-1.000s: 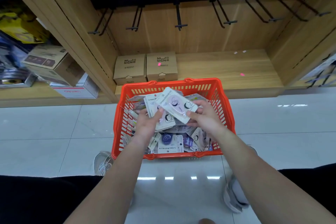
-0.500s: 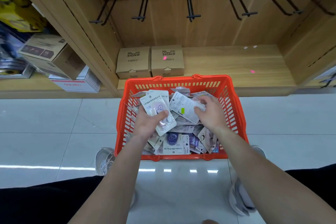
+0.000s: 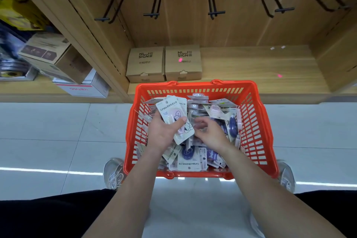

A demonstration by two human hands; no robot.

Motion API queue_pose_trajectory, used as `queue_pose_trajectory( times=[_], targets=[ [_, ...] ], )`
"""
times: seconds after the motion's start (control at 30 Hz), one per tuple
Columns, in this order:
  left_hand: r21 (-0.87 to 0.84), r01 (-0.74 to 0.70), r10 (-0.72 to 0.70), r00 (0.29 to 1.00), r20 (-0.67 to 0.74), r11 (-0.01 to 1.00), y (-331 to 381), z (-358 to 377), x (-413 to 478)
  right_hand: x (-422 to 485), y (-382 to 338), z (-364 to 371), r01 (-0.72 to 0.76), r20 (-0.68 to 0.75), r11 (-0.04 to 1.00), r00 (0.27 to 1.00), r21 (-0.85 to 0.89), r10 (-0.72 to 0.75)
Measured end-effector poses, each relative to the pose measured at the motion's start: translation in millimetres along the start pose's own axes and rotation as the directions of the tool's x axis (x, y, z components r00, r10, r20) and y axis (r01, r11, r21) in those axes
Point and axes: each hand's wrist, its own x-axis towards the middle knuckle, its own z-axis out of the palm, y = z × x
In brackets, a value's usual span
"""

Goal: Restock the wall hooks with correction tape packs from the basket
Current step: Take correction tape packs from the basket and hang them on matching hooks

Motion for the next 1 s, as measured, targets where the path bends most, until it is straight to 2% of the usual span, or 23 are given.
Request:
queue_pose_trajectory(
  times=[0.1, 0.2, 0.37, 0.47, 0.63, 0.77, 0.8, 0.87, 1.0],
  targets=[
    [0.011, -0.015, 0.015, 1.0, -0.027, 1.0, 0.4, -4.5, -1.9, 4.6, 2.9, 1.8, -0.086, 0.09, 0.996, 0.993, 0.038, 0.082],
    [0.023, -0.028, 0.03, 0.996, -0.084, 0.999, 7.4, -20.0, -6.7, 5.2, 1.2, 5.7, -0.039, 0.149, 0.999, 0.988, 0.024, 0.035],
    [0.039, 0.002, 0.006, 0.975, -0.223, 0.999, 18.0, -63.7, -10.7, -2.2, -1.0, 28.3, -0.029, 0.156, 0.998, 0.987, -0.05, 0.037],
    [0.118, 0.045, -0.014, 0.969, -0.248, 0.992, 16.9, -87.9, -13.7, -3.5, -6.9, 37.6, -0.029, 0.129, 0.995, 0.991, -0.098, 0.041],
    [0.208, 0.085, -0.049, 0.984, -0.174, 0.974, 24.8, -110.5, -25.4, -7.9, -11.7, 43.4, -0.072, 0.096, 0.985, 0.992, -0.159, 0.087],
    [0.326, 0.031, -0.014, 0.998, -0.057, 0.945, 48.9, -121.7, -41.1, -16.3, -17.0, 44.8, -0.087, 0.064, 0.907, 0.99, -0.412, 0.125],
    [0.344, 0.018, -0.007, 0.999, -0.032, 0.939, 53.7, -125.1, -44.3, -18.9, -18.2, 45.5, -0.09, 0.055, 0.901, 0.991, -0.425, 0.125],
    [0.367, -0.005, 0.0, 1.0, 0.013, 0.93, 62.6, -131.6, -50.4, -23.4, -18.4, 48.4, -0.099, 0.008, 0.924, 0.994, -0.368, 0.11],
    [0.395, -0.016, -0.005, 0.999, 0.051, 0.918, 68.0, -140.5, -61.3, -34.4, -14.3, 50.0, -0.033, -0.022, 0.993, 0.999, -0.113, 0.031]
  ],
)
